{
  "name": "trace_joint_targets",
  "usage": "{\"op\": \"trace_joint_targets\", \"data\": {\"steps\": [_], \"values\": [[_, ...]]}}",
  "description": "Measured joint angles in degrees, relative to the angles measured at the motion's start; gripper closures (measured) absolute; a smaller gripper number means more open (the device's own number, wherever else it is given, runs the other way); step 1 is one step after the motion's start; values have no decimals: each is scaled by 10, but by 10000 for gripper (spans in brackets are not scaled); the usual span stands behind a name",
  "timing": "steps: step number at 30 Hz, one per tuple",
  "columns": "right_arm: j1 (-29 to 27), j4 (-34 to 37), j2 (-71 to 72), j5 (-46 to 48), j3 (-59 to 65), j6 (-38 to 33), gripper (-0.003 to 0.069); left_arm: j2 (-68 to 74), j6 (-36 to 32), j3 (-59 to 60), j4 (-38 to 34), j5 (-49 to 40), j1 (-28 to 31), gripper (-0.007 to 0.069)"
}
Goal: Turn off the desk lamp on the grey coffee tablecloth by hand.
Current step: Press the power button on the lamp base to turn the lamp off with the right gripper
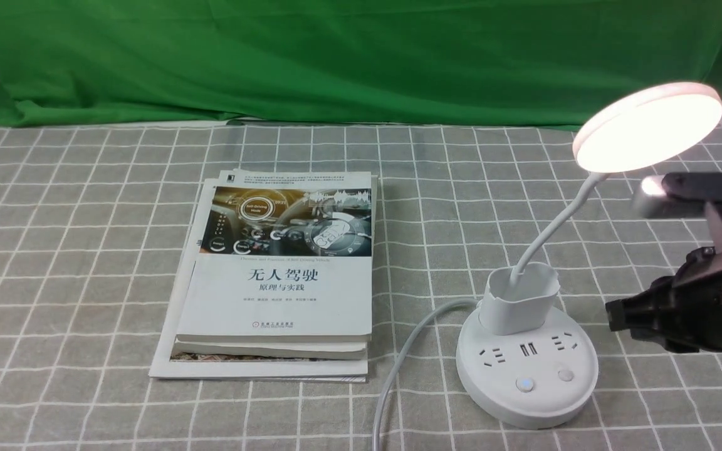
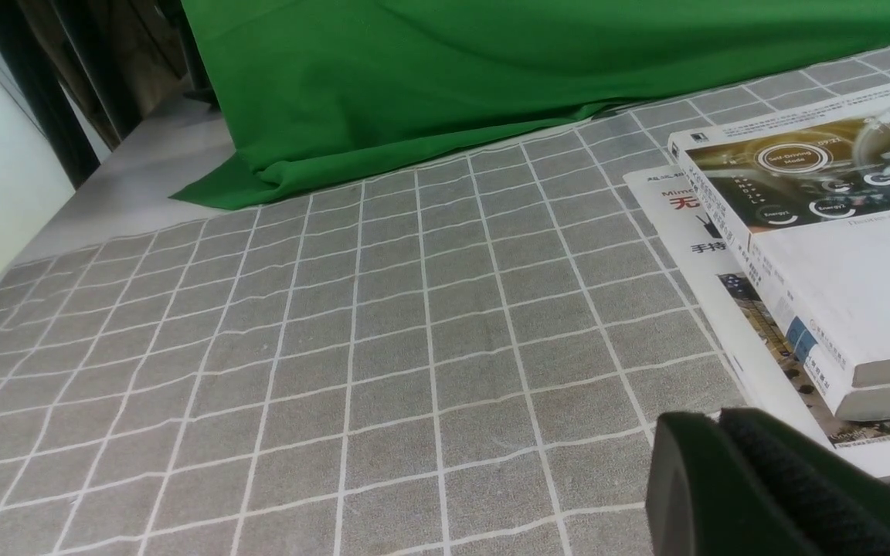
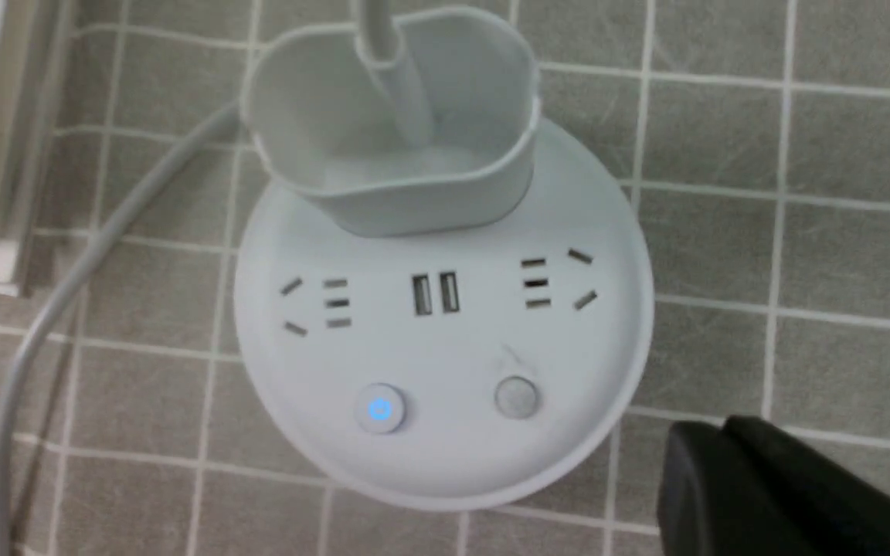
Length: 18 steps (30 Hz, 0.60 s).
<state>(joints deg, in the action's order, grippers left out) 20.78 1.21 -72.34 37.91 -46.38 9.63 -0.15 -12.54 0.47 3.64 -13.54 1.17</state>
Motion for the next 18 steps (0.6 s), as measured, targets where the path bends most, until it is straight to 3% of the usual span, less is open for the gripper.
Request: {"op": "trace_joint_targets", "data": {"steps": [8,18], "values": [[0,75,-17,-56,43,-31,612,0,0,0,0,0,0,604],[32,92,-81,-144,75,-32,615,0,0,0,0,0,0,604]]}}
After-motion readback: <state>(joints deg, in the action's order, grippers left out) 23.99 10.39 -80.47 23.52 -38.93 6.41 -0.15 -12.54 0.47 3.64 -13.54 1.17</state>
